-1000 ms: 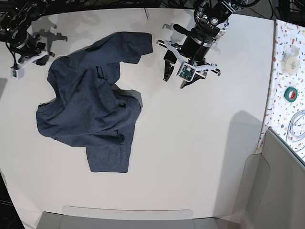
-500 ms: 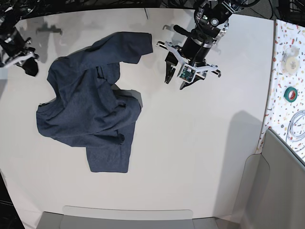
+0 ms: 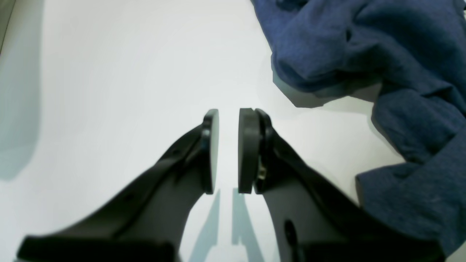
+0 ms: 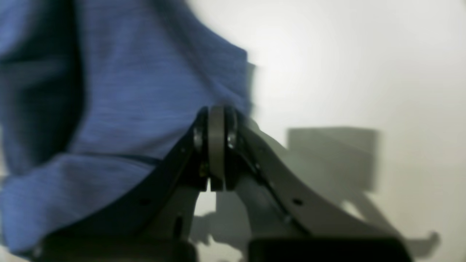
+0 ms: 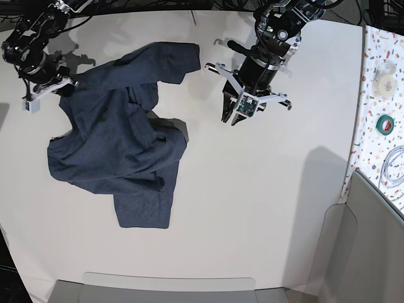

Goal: Layout the t-shirt on the table in an organized manner, then fold the t-shirt properly
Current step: 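Pull the shirt further with the right gripper while left gripper hovers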

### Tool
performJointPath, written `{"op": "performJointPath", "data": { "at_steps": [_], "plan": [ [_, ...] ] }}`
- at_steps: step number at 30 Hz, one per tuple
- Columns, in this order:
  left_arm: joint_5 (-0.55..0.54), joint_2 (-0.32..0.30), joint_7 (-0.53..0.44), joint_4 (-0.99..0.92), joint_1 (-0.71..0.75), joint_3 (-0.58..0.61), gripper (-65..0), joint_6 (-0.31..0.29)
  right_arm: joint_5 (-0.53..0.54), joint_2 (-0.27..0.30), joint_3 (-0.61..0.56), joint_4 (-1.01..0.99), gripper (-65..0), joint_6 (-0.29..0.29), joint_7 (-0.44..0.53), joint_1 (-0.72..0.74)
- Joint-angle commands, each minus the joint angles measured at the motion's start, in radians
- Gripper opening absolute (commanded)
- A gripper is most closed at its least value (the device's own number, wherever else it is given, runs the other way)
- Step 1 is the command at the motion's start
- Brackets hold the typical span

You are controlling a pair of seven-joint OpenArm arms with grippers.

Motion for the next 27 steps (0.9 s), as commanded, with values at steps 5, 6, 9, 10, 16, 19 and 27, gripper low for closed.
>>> {"op": "performJointPath", "data": {
  "at_steps": [5,6,9,10,16,19,27],
  "plan": [
    [0.003,-0.002,-0.028,0.02,-0.008,-0.003,-52.1,0.005,-0.054,0.097,0.103,0.012,-65.0,0.002,0.043,-0.019],
    [0.003,-0.002,-0.028,0.018,-0.008,-0.005,-51.4,0.006,-0.068,0.108,0.125,0.012,-65.0,0.002,0.043,-0.019],
    [0.003,0.011,-0.03,0.018,-0.017,-0.037,-49.0,0.008,-0.109,0.122,0.189,0.012,-65.0,0.002,0.043,-0.016],
    [0.003,0.038,-0.028,0.018,-0.025,-0.063,-48.0,0.006,-0.112,0.124,0.215,0.017,-65.0,0.002,0.043,-0.016],
    [-0.067,0.164,-0.014,0.017,-0.028,-0.256,-45.0,-0.026,0.107,0.039,0.22,0.07,-65.0,0.003,0.04,-0.017],
    [-0.159,0.164,0.049,0.017,-0.028,-0.293,-45.1,-0.083,0.21,-0.042,0.128,0.127,-65.0,0.003,0.045,-0.011],
    [-0.276,0.164,0.133,0.012,-0.028,-0.328,-45.1,-0.126,0.06,-0.14,0.05,0.121,-65.0,0.002,0.049,0.078]
  ]
}}
